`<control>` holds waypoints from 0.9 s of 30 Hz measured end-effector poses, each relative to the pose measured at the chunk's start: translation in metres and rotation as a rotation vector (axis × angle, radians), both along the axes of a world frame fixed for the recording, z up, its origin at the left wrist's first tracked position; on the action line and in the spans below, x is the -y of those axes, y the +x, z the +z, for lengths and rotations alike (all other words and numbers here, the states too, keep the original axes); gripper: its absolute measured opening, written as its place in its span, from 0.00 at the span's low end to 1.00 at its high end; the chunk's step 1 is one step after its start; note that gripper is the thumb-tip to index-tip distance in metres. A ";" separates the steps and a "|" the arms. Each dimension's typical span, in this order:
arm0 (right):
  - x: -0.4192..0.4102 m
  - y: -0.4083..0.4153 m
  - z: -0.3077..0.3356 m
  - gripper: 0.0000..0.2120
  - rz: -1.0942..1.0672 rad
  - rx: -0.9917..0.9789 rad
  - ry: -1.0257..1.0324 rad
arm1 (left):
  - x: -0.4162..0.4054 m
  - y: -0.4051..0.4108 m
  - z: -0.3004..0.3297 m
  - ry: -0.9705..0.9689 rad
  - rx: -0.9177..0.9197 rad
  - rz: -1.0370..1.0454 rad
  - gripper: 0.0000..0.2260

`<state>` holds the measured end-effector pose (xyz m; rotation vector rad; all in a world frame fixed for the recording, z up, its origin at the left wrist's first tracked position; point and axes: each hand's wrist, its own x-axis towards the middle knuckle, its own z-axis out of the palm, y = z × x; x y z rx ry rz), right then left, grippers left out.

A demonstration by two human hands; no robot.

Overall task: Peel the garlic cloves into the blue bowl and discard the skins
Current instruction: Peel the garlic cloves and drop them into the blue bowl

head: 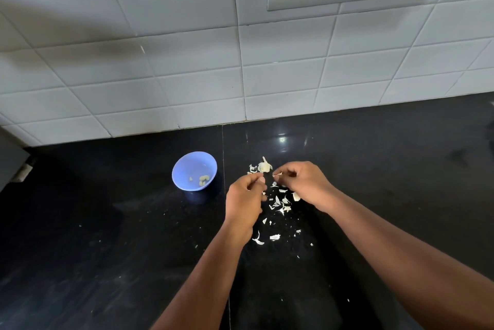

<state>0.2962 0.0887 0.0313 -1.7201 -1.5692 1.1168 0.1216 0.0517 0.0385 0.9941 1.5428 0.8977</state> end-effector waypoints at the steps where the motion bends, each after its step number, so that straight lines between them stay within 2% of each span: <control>1: 0.007 -0.006 0.006 0.03 -0.042 -0.173 -0.048 | -0.001 0.003 0.000 -0.050 0.091 0.005 0.07; 3: 0.020 -0.015 0.013 0.04 -0.089 -0.435 -0.096 | -0.002 0.009 0.002 -0.118 0.242 0.014 0.09; 6: 0.031 -0.021 0.018 0.07 -0.158 -0.625 -0.118 | -0.001 0.013 0.001 -0.149 0.426 0.064 0.10; 8: 0.035 -0.021 0.021 0.07 -0.164 -0.596 -0.103 | 0.002 0.014 0.001 -0.150 0.482 0.104 0.08; 14: 0.030 -0.014 0.037 0.06 -0.037 -0.249 -0.064 | 0.009 0.010 -0.003 -0.169 0.507 0.183 0.04; 17: 0.029 -0.017 0.042 0.06 -0.003 -0.272 -0.073 | 0.011 0.008 -0.001 -0.172 0.577 0.217 0.04; 20: 0.031 -0.027 0.038 0.05 -0.063 -0.394 -0.026 | 0.010 0.008 0.002 -0.147 0.605 0.244 0.05; 23: 0.031 -0.035 0.027 0.05 -0.212 -0.513 -0.039 | 0.008 0.005 0.007 -0.090 0.541 0.226 0.06; 25: 0.028 -0.033 0.021 0.05 -0.249 -0.479 -0.071 | 0.008 -0.005 0.008 -0.052 0.365 0.179 0.06; 27: 0.024 -0.022 0.018 0.05 -0.217 -0.397 -0.130 | 0.006 -0.016 0.004 -0.020 0.101 0.066 0.05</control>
